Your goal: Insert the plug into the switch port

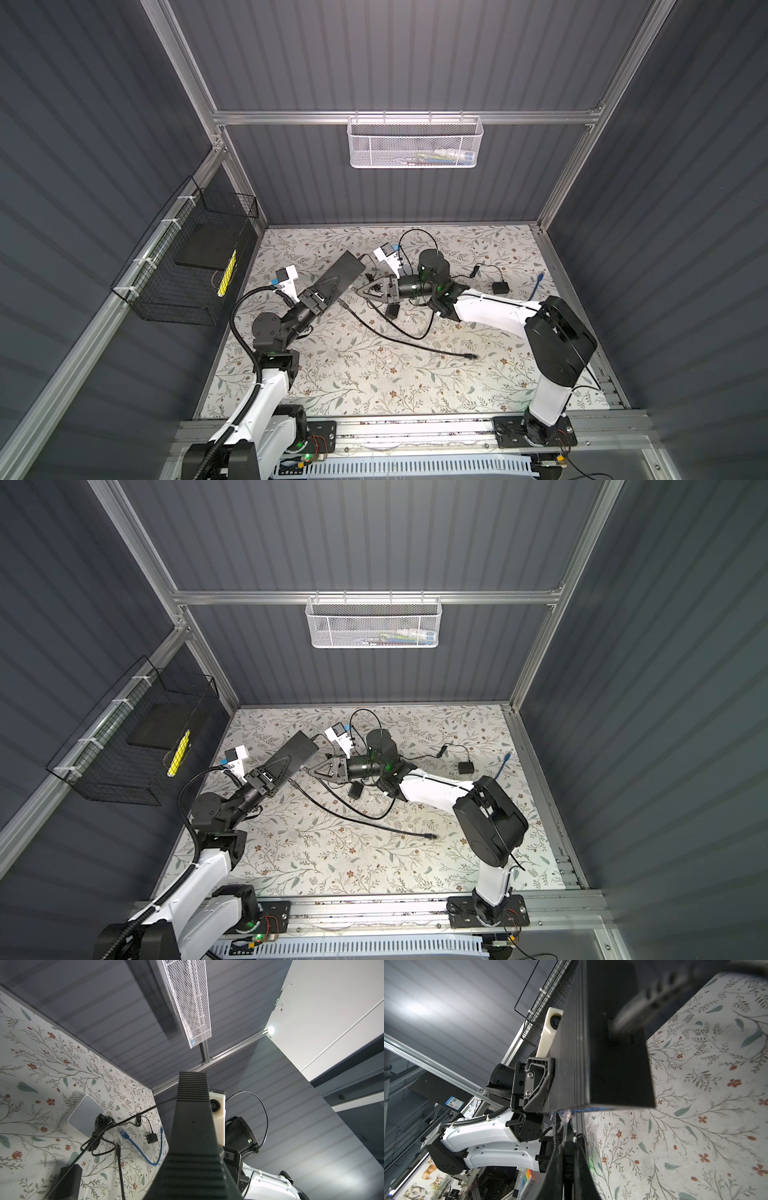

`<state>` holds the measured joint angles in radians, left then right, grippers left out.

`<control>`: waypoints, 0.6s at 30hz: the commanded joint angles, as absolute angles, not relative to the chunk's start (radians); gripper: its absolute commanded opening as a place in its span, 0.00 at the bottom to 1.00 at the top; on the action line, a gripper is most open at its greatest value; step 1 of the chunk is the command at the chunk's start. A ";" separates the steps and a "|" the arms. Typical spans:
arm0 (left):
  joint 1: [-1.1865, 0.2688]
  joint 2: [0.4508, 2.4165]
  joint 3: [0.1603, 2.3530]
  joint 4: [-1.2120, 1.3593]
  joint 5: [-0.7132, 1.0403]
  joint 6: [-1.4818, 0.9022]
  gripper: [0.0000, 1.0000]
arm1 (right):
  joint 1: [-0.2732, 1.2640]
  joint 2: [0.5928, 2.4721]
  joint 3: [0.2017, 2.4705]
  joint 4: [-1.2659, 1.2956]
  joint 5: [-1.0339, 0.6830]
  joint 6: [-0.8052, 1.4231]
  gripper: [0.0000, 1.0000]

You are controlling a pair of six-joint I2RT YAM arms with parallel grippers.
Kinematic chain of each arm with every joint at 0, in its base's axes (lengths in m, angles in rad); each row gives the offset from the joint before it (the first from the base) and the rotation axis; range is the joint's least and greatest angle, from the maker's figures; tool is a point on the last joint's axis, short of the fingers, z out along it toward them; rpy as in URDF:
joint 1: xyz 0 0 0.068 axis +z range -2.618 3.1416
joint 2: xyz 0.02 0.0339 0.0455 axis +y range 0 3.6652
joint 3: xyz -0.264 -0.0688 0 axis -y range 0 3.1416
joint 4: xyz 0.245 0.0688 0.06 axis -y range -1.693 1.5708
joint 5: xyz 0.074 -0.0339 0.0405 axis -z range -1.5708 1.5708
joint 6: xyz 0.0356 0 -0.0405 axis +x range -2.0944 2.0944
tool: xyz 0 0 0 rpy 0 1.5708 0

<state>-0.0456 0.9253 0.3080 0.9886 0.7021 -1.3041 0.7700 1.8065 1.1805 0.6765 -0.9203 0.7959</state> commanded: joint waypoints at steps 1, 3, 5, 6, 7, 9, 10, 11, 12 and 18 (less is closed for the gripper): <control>-0.092 0.928 0.310 0.962 0.928 -1.322 0.00 | 0.781 1.781 1.251 0.837 -0.904 0.711 0.00; -0.092 0.930 0.310 0.948 0.918 -1.315 0.00 | 0.781 1.767 1.234 0.877 -0.893 0.727 0.00; -0.092 0.931 0.307 0.941 0.905 -1.308 0.00 | 0.778 1.753 1.208 0.922 -0.872 0.753 0.00; -0.092 0.931 0.302 0.931 0.894 -1.305 0.00 | 0.778 1.744 1.197 0.933 -0.856 0.758 0.00; -0.092 0.933 0.301 0.922 0.885 -1.297 0.00 | 0.778 1.735 1.181 0.950 -0.829 0.769 0.00; -0.092 0.941 0.295 0.950 0.878 -1.306 0.00 | 0.776 1.741 1.166 1.011 -0.808 0.818 0.00; -0.092 0.944 0.292 0.958 0.876 -1.310 0.00 | 0.778 1.749 1.164 1.044 -0.803 0.848 0.00; -0.092 0.946 0.296 0.962 0.875 -1.310 0.00 | 0.777 1.757 1.161 1.076 -0.799 0.878 0.00; -0.092 0.948 0.299 0.975 0.877 -1.313 0.00 | 0.776 1.771 1.161 1.109 -0.789 0.918 0.00; -0.092 0.922 0.318 0.913 0.877 -1.269 0.00 | 0.781 1.781 1.151 1.078 -0.732 1.028 0.00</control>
